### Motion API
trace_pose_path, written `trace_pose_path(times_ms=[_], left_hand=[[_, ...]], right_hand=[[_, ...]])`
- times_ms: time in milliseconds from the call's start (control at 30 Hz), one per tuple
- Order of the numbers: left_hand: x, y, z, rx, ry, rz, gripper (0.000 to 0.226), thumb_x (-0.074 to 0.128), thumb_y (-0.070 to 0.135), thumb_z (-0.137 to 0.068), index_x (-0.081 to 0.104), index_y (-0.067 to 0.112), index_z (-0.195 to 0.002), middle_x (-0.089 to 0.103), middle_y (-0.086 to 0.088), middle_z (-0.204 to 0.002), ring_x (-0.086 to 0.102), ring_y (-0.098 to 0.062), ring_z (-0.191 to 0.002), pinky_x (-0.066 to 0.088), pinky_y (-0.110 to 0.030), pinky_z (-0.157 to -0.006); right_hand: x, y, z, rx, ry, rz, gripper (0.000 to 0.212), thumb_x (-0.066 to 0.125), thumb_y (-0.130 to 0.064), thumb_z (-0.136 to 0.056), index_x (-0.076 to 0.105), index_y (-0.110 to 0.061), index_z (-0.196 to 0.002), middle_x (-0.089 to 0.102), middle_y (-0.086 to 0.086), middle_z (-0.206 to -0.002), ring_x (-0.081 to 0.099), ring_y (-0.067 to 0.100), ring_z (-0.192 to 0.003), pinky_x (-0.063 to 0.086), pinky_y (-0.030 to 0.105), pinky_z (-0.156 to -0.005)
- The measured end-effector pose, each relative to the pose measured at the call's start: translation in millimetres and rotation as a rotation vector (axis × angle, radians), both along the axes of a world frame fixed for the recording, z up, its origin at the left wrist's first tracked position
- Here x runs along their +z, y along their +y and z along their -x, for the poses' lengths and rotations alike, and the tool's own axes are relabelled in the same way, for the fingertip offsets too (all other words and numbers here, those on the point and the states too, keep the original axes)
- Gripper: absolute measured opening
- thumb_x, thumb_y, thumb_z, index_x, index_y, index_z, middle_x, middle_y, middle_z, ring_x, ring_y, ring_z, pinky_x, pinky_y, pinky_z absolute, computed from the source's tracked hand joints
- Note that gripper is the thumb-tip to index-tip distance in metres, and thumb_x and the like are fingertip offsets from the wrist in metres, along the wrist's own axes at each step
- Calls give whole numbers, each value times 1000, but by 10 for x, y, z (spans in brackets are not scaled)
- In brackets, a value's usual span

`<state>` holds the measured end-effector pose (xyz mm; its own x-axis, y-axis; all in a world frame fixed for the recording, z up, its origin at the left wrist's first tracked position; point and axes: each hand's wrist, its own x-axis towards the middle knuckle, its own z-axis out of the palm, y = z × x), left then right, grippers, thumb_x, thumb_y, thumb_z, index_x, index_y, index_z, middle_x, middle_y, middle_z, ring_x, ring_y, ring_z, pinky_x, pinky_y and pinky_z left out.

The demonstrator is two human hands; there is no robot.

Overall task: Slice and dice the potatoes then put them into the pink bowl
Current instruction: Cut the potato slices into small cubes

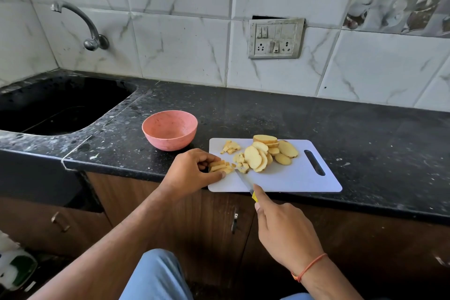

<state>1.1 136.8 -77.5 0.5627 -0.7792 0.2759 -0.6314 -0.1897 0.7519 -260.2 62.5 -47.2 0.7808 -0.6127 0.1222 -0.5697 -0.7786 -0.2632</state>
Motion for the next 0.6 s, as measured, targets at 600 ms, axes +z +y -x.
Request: trace_pose_path(times_ms=[600], left_hand=[[2, -2, -102, -29, 85, -30, 41, 95, 43, -75, 82, 34, -112, 74, 18, -104, 71, -4, -96, 63, -29, -86]], right_hand=[[2, -93, -290, 0, -73, 44, 56, 34, -39, -111, 17, -35, -164, 53, -11, -68, 53, 8, -59, 35, 21, -47]])
